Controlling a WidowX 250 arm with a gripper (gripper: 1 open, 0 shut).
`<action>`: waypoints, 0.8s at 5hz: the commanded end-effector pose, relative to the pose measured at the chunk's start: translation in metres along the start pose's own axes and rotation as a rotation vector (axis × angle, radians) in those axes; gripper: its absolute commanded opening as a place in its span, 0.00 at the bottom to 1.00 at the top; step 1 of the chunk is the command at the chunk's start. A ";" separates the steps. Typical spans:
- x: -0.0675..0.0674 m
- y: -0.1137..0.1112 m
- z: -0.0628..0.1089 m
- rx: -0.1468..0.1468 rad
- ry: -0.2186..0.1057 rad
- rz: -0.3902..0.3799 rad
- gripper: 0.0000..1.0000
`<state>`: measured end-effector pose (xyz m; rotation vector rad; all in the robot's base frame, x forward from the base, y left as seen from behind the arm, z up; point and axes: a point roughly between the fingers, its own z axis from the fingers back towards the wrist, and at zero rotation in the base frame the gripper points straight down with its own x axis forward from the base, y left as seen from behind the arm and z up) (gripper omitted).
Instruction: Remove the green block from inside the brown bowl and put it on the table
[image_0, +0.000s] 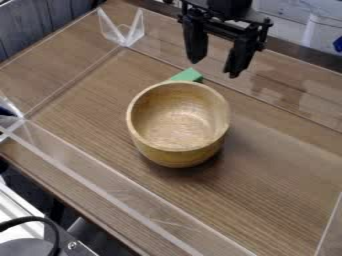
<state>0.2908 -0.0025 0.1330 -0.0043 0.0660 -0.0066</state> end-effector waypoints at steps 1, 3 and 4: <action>0.001 0.011 -0.008 0.003 0.014 0.002 1.00; 0.007 0.043 -0.023 -0.004 0.007 -0.016 1.00; 0.015 0.049 -0.027 -0.008 -0.022 -0.033 1.00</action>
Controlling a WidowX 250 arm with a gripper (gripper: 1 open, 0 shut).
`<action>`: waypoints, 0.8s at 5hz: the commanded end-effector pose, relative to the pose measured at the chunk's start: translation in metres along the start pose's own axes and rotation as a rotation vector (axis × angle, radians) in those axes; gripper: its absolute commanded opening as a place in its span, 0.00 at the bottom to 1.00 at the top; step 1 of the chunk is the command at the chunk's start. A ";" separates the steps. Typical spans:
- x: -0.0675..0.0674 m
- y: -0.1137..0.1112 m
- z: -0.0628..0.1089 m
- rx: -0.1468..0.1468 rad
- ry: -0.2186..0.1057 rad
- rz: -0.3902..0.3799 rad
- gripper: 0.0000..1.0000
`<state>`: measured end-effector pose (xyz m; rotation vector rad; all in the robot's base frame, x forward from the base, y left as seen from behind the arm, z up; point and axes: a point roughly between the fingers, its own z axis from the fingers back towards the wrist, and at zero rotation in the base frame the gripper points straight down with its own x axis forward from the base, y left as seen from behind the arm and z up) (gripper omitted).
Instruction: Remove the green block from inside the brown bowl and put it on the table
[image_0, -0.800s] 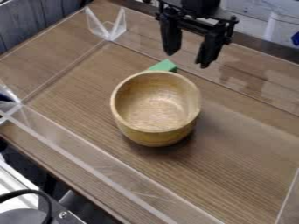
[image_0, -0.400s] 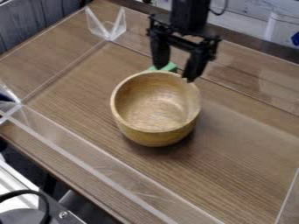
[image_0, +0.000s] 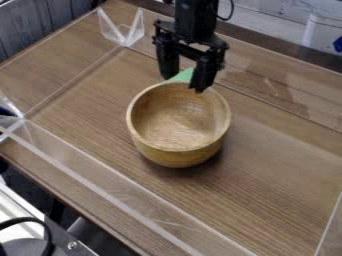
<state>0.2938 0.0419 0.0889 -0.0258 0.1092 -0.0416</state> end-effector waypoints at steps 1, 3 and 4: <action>0.013 0.006 0.014 0.011 -0.079 -0.002 1.00; 0.022 0.008 0.008 0.010 -0.102 -0.004 1.00; 0.028 0.010 0.005 0.012 -0.112 -0.004 1.00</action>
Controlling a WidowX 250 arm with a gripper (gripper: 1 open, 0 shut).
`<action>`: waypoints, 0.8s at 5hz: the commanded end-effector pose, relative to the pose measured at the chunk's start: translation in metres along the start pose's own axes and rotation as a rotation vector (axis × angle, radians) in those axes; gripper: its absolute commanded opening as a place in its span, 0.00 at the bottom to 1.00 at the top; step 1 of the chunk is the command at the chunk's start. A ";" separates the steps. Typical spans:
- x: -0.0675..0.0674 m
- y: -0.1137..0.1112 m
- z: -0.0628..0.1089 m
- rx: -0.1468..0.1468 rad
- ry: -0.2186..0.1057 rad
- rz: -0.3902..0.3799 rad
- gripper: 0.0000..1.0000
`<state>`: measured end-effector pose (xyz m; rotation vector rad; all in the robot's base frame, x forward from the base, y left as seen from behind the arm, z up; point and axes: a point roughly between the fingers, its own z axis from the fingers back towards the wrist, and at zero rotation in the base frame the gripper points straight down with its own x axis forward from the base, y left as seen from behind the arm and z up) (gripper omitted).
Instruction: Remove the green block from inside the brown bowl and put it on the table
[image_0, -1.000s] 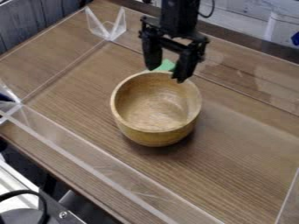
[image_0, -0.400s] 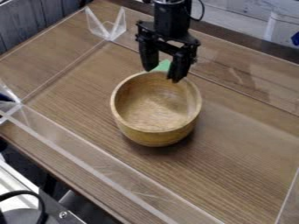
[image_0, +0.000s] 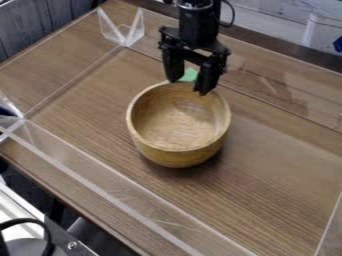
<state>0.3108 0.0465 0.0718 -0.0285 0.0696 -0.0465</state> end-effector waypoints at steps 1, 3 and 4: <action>0.017 0.007 0.016 0.016 -0.085 0.002 1.00; 0.028 0.014 0.008 0.027 -0.091 0.011 1.00; 0.029 0.017 0.003 0.034 -0.085 0.014 1.00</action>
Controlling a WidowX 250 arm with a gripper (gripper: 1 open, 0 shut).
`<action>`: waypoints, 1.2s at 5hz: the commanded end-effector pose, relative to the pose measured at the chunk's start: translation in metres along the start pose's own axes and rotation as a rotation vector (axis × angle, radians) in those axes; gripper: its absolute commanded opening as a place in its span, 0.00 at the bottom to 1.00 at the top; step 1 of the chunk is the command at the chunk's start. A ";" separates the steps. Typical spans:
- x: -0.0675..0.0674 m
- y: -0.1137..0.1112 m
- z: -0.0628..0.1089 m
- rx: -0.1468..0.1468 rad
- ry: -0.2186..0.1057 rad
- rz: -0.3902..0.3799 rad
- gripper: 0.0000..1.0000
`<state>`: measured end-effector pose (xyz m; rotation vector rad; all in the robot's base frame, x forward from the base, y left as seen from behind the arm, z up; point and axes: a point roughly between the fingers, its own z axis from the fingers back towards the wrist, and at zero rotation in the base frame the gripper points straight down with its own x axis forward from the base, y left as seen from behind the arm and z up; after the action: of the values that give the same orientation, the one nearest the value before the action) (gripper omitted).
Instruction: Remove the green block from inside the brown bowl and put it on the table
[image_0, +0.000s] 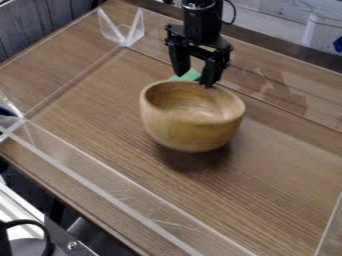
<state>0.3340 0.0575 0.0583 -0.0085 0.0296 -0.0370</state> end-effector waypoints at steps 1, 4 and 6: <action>0.007 0.006 0.007 0.021 -0.036 0.006 1.00; 0.006 0.008 -0.006 0.029 -0.018 0.004 0.00; -0.001 0.008 -0.020 0.043 -0.005 -0.010 0.00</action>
<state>0.3295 0.0650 0.0261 0.0242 0.0593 -0.0439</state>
